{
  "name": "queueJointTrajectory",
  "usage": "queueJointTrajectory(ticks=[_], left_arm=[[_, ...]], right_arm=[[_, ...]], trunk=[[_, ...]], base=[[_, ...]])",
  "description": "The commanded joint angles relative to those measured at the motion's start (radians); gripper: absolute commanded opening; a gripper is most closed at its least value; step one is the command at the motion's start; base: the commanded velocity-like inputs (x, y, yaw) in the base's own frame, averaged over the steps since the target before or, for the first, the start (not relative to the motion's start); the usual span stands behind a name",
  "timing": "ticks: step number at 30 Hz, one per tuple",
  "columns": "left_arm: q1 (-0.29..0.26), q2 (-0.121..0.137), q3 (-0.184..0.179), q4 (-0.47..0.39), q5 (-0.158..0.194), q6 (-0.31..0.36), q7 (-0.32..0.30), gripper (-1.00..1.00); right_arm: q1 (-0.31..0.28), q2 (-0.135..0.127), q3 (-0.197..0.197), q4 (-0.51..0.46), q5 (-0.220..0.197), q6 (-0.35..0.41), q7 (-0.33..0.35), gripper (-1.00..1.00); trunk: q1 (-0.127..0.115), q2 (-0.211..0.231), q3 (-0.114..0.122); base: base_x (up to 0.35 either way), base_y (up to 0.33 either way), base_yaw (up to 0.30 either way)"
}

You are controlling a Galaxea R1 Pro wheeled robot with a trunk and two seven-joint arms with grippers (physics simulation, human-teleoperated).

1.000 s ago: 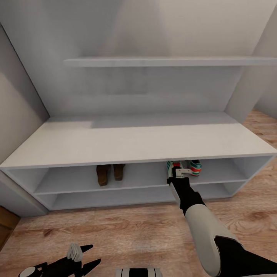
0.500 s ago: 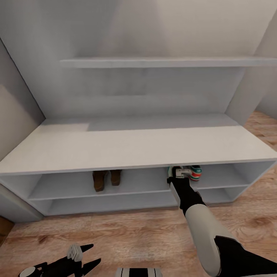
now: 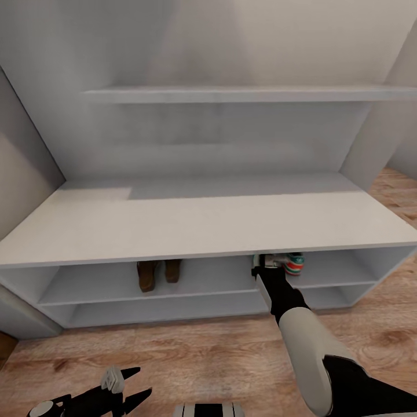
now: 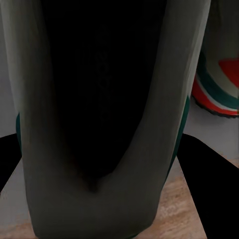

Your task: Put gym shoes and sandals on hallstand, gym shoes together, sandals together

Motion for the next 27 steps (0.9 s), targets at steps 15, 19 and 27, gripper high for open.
queueJointTrajectory(ticks=[15,19,27], left_arm=[[-0.002,0.001,0.002,0.0,-0.003,-0.005,-0.003,1.0],[-0.003,0.001,0.003,0.0,-0.003,-0.005,-0.003,1.0],[-0.003,0.001,0.002,0.0,-0.003,-0.006,-0.003,1.0]], right_arm=[[0.0,0.001,-0.006,0.012,0.016,0.007,0.001,-1.0],[0.001,0.001,-0.006,0.012,0.016,0.007,0.001,-1.0],[0.001,0.001,-0.006,0.012,0.016,0.007,0.001,-1.0]], trunk=[[0.0,0.0,-0.001],[0.0,0.0,-0.001],[0.0,0.0,-0.001]], base=[[0.028,-0.005,0.0],[0.09,0.0,0.0],[0.031,0.0,0.0]])
